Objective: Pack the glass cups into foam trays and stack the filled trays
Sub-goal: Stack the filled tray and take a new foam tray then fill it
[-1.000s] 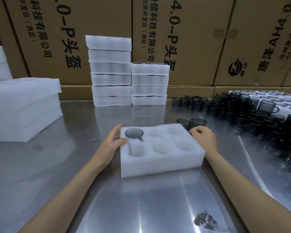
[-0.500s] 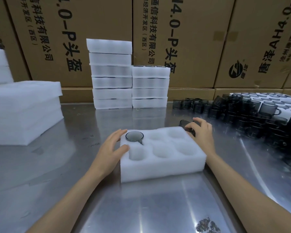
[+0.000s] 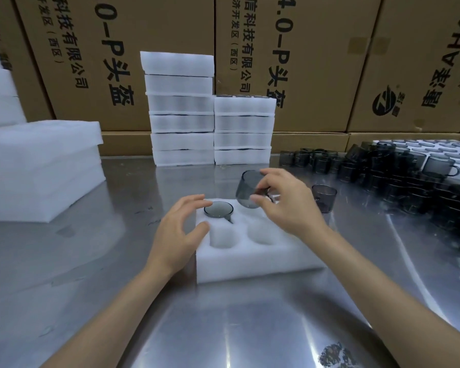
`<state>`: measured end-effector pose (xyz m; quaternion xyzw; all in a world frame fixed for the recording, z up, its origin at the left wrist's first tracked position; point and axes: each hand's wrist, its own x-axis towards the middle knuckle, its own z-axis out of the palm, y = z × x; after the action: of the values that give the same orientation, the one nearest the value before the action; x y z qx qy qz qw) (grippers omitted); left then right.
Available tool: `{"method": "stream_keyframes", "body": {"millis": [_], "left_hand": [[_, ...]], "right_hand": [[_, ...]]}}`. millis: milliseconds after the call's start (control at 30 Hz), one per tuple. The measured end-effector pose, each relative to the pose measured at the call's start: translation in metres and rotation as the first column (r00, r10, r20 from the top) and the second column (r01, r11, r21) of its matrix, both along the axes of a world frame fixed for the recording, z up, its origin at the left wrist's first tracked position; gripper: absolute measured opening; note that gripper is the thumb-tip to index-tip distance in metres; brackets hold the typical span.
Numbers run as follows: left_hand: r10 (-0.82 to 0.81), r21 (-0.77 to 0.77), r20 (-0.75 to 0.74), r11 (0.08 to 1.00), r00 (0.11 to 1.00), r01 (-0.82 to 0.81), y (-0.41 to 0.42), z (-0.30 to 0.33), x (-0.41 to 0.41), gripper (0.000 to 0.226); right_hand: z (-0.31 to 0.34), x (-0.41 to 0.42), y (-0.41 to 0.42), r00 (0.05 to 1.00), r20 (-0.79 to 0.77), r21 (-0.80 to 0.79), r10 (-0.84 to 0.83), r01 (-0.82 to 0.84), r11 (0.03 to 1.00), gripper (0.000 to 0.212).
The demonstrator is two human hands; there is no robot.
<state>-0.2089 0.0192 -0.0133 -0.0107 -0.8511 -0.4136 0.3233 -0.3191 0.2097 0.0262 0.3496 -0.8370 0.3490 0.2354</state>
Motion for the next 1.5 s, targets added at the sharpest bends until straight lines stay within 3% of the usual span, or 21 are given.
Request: {"method": "stream_keyframes", "body": {"millis": [67, 233, 367, 533, 833, 1033, 1200, 1367, 1500], "left_hand": [[0.003, -0.013, -0.015, 1.000, 1.000, -0.003, 0.001, 0.002, 0.002, 0.039], [-0.004, -0.130, -0.049, 0.992, 0.999, -0.002, 0.005, 0.010, 0.006, 0.052], [-0.036, -0.280, -0.054, 0.960, 0.998, 0.020, 0.013, 0.023, 0.006, 0.048], [-0.090, -0.411, 0.096, 0.904, 0.991, 0.122, 0.021, 0.031, 0.002, 0.056], [-0.094, -0.464, 0.331, 0.850, 0.939, 0.248, 0.018, 0.032, -0.006, 0.064], [-0.097, -0.462, 0.491, 0.813, 0.866, 0.354, 0.020, 0.027, -0.011, 0.057], [-0.081, -0.447, 0.541, 0.816, 0.837, 0.367, 0.022, 0.032, -0.012, 0.063], [-0.064, -0.533, 0.542, 0.745, 0.838, 0.401, 0.035, 0.027, 0.000, 0.107], [-0.037, -0.636, 0.427, 0.698, 0.904, 0.329, 0.028, 0.027, 0.001, 0.091]], "right_hand": [[-0.005, 0.001, -0.002, 1.000, -0.007, 0.092, -0.028, 0.029, 0.995, 0.011], [-0.006, 0.001, 0.001, 0.999, 0.004, 0.215, -0.046, 0.044, 0.976, 0.045], [-0.006, 0.002, 0.000, 0.997, 0.040, 0.280, -0.072, 0.058, 0.958, 0.048], [-0.007, 0.003, 0.003, 0.999, 0.031, 0.361, -0.034, 0.020, 0.932, 0.046], [-0.002, 0.008, 0.014, 1.000, 0.021, 0.349, -0.023, 0.015, 0.937, 0.050], [-0.006, 0.004, 0.013, 0.948, 0.318, 0.506, -0.019, -0.153, 0.849, 0.049], [-0.006, 0.006, 0.012, 0.937, 0.347, 0.482, -0.033, -0.148, 0.864, 0.049], [-0.006, 0.013, 0.011, 0.963, 0.260, 0.479, -0.075, -0.061, 0.876, 0.049], [-0.002, 0.005, 0.016, 0.955, 0.276, 0.295, -0.105, 0.020, 0.955, 0.046]]}}
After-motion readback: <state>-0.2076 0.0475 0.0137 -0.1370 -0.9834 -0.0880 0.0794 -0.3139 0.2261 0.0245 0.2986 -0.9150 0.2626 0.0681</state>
